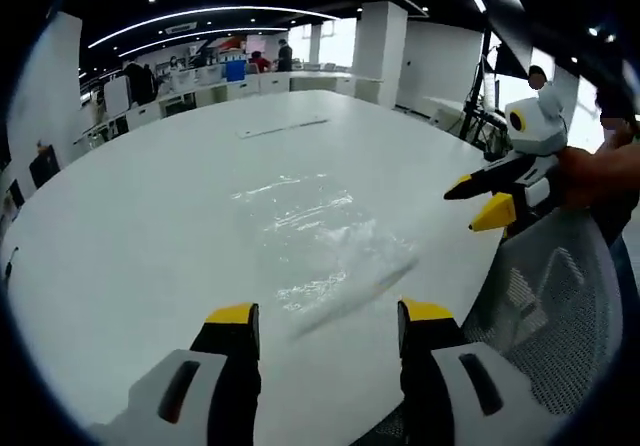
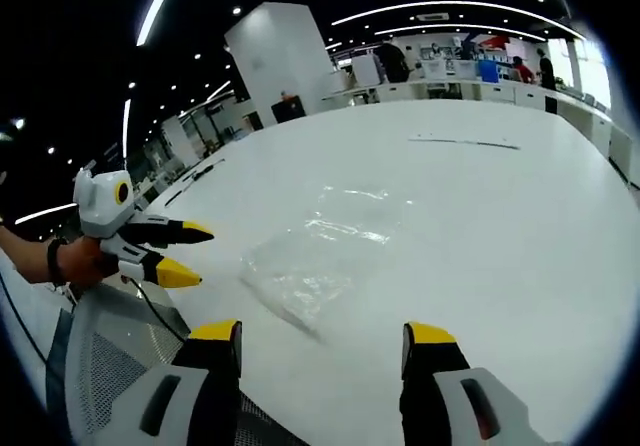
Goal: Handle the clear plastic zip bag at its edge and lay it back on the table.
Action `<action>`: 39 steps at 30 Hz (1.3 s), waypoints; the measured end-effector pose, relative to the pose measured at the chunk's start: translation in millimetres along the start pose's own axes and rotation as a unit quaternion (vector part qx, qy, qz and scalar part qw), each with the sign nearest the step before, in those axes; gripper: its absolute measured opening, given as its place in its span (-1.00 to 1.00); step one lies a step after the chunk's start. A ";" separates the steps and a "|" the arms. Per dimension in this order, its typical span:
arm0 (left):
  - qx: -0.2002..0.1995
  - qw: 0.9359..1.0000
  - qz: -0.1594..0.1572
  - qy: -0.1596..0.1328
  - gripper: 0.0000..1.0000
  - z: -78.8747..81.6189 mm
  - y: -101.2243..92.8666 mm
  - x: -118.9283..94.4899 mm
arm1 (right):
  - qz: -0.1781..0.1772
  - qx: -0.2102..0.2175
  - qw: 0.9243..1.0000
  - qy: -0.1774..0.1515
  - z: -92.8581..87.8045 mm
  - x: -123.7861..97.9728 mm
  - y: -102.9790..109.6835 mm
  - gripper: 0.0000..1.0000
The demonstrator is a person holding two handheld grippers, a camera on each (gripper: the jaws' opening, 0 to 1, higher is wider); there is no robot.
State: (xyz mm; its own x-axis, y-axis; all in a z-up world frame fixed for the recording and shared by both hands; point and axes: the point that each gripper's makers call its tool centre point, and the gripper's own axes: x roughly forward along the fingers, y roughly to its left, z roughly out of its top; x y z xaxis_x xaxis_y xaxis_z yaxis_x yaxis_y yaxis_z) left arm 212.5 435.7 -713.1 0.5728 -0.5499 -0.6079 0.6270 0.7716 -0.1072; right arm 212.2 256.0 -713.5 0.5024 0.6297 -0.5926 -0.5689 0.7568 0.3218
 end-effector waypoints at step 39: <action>-0.041 0.999 0.021 -0.005 0.19 -1.6 3.7 -5.9 | 0.005 -0.009 1.000 -0.026 3.4 -12.6 6.8 0.37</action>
State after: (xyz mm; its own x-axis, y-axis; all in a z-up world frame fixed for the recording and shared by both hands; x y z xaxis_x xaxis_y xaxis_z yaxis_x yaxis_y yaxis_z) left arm 210.5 442.2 -711.2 0.6027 -0.5199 -0.6054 0.5580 0.8169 -0.1461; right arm 204.3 253.8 -701.4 0.5297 0.6463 -0.5494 -0.5856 0.7472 0.3143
